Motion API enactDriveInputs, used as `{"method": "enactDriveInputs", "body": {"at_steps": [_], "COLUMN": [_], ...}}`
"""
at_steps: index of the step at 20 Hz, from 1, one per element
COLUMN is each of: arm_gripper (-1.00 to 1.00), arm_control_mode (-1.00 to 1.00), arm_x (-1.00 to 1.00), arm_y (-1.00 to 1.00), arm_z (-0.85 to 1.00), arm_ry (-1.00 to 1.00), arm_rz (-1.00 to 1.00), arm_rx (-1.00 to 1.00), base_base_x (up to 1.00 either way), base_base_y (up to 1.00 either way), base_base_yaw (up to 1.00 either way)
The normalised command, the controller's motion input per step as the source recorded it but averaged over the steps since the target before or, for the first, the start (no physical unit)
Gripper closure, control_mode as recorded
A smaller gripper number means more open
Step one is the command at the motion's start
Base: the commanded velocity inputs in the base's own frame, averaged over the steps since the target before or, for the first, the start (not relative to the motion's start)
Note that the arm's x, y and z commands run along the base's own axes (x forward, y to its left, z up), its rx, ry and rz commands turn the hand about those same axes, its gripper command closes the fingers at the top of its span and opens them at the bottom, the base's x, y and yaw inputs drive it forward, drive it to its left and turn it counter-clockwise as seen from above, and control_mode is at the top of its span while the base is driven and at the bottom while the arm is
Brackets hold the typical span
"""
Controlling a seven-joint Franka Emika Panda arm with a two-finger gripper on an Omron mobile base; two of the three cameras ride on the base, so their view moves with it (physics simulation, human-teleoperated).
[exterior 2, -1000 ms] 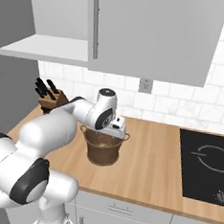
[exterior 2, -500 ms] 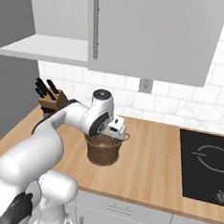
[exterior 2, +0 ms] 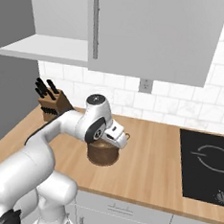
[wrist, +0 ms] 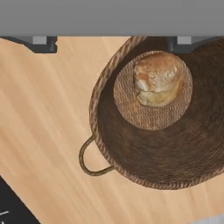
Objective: Open the cabinet, pick up the bread from the cabinet and place it in the basket. Then move the basket to the dining counter.
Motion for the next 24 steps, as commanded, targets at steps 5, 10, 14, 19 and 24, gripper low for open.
{"method": "enactDriveInputs", "body": {"at_steps": [5, 10, 14, 19, 24], "arm_gripper": [-1.0, -1.0, -1.0, -1.0, -1.0], "arm_control_mode": [-1.0, -1.0, -1.0, -1.0, -1.0], "arm_x": [0.01, 0.07, 0.07, 0.13, 0.31], "arm_y": [-0.18, 0.0, 0.0, 0.0, 0.0], "arm_z": [-0.03, 0.0, -0.02, -0.21, -0.23], "arm_ry": [0.08, 0.1, 0.08, 0.04, 0.0], "arm_rz": [-0.23, -0.06, 0.0, 0.0, 0.0], "arm_rx": [0.03, 0.17, 0.22, 0.2, 0.08], "base_base_x": [0.0, 0.0, 0.0, 0.0, 0.0], "base_base_y": [0.0, 0.0, 0.0, 0.0, 0.0], "base_base_yaw": [0.0, 0.0, 0.0, 0.0, 0.0]}}
